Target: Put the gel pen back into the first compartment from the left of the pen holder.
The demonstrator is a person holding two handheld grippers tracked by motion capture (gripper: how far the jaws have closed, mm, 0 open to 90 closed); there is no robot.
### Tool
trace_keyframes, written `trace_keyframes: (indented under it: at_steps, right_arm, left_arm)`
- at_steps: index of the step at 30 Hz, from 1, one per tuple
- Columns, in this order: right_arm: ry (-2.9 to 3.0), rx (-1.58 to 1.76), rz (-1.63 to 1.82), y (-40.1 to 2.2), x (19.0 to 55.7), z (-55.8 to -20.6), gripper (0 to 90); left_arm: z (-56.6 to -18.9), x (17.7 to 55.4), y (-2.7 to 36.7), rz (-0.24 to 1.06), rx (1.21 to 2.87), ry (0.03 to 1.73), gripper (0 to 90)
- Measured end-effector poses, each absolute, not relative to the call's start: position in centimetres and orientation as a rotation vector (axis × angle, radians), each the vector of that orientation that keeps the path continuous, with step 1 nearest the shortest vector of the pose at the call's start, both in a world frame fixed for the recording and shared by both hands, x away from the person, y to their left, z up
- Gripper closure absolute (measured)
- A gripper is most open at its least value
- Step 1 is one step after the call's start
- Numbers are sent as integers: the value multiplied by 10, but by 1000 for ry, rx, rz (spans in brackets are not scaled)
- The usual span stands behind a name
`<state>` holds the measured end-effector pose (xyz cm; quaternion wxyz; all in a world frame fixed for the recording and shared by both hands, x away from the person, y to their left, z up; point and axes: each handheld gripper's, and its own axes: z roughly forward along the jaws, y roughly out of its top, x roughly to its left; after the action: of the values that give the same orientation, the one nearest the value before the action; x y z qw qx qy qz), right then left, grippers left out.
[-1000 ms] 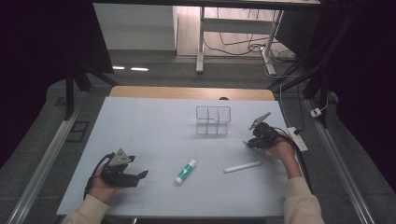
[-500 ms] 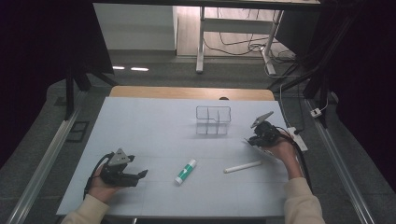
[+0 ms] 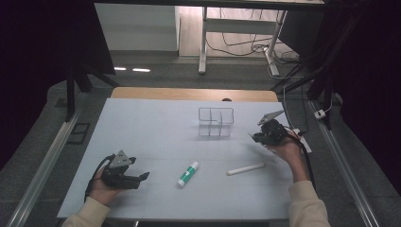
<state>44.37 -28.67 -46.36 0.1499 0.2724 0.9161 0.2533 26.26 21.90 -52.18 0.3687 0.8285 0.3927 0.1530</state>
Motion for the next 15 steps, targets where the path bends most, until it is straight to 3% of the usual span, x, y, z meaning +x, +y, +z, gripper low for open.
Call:
trace_keyframes:
  at_steps: [15]
  right_arm:
    - [2556, 780, 816, -287, 437, -446, 808]
  left_arm:
    - [-522, 263, 219, 395, 2128, 1008, 211]
